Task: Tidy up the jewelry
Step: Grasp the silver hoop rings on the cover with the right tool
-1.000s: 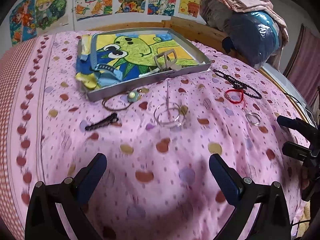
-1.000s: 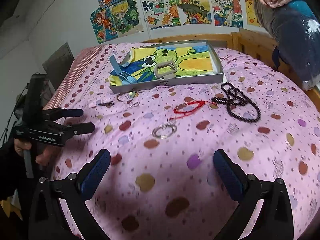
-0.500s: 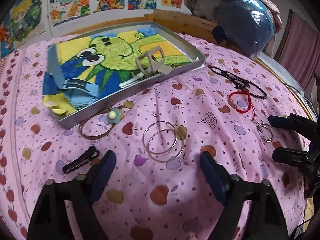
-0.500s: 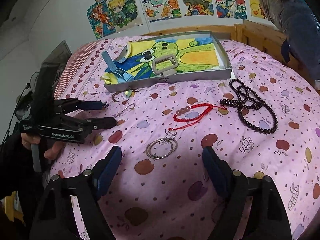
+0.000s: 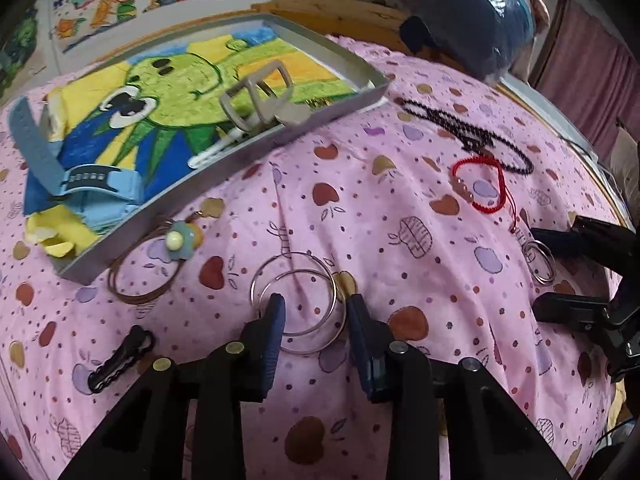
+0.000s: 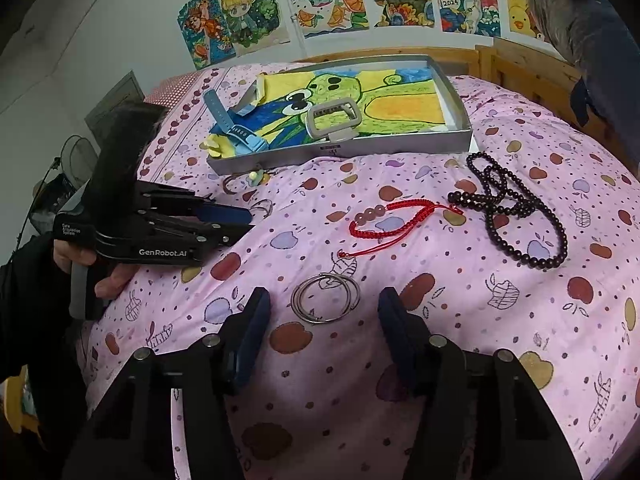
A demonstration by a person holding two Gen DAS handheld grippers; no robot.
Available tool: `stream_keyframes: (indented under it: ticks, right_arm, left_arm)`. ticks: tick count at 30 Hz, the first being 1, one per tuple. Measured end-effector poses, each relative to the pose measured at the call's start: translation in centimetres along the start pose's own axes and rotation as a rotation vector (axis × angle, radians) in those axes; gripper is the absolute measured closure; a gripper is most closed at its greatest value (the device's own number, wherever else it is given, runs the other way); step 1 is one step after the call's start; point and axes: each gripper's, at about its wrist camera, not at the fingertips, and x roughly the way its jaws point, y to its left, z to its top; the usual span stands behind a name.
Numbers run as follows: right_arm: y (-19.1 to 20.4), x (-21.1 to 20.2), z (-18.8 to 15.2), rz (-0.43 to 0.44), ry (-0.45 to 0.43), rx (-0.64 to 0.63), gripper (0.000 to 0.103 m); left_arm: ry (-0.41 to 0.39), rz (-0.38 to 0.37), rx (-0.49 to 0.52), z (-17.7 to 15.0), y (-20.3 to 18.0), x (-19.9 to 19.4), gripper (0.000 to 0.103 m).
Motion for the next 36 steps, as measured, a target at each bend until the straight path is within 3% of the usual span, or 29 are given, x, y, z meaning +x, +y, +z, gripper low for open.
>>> stream_keyframes:
  ticks: [5, 7, 12, 16, 36]
  right_arm:
    - [0.2, 0.3, -0.2, 0.004, 0.011, -0.008, 0.056]
    - [0.2, 0.3, -0.3, 0.003, 0.014, -0.010, 0.058]
    - [0.3, 0.6, -0.1, -0.002, 0.024, -0.013, 0.063]
    - [0.2, 0.7, -0.1, -0.005, 0.023, -0.012, 0.075]
    - [1.5, -0.9, 0.5, -0.015, -0.049, -0.050, 0.076]
  left_arm:
    - [0.029, -0.015, 0.018, 0.2, -0.4, 0.6, 0.082]
    - [0.042, -0.024, 0.025, 0.3, -0.6, 0.8, 0.092]
    - [0.045, -0.016, 0.014, 0.4, -0.8, 0.9, 0.097]
    - [0.028, -0.024, -0.030, 0.3, -0.4, 0.5, 0.098]
    - [-0.102, -0.014, -0.076, -0.3, -0.4, -4.3, 0.099]
